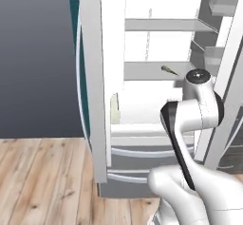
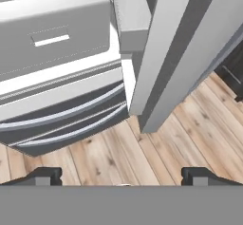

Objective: Gather the potato and avocado from the fridge and place them on a tray on the dining counter. Then gather the fishs from the fridge and place them on the other tray.

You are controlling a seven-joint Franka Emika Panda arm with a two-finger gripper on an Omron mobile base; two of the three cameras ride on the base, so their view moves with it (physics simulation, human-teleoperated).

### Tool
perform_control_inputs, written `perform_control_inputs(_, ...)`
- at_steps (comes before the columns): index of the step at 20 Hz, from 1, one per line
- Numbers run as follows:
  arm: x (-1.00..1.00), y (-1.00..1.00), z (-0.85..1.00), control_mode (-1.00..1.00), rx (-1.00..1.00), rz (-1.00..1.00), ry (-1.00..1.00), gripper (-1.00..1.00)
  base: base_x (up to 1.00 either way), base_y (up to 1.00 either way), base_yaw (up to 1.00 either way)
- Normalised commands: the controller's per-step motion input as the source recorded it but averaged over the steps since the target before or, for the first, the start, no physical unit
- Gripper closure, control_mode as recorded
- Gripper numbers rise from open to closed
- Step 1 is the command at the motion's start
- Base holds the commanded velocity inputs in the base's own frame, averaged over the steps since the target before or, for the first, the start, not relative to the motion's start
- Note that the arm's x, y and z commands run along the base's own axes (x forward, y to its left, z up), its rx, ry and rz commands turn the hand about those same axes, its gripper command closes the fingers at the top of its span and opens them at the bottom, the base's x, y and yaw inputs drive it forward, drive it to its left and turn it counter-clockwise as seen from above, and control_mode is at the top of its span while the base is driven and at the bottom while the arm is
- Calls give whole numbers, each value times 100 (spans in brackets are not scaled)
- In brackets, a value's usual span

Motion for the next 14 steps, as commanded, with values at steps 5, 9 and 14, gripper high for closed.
perform_control_inputs(5,0,0,0,100,0,0,0,-100,49,5,-9)
perform_control_inputs(9,0,0,0,100,0,0,0,-100,52,6,-9)
perform_control_inputs(14,0,0,0,100,0,0,0,-100,51,4,-10)
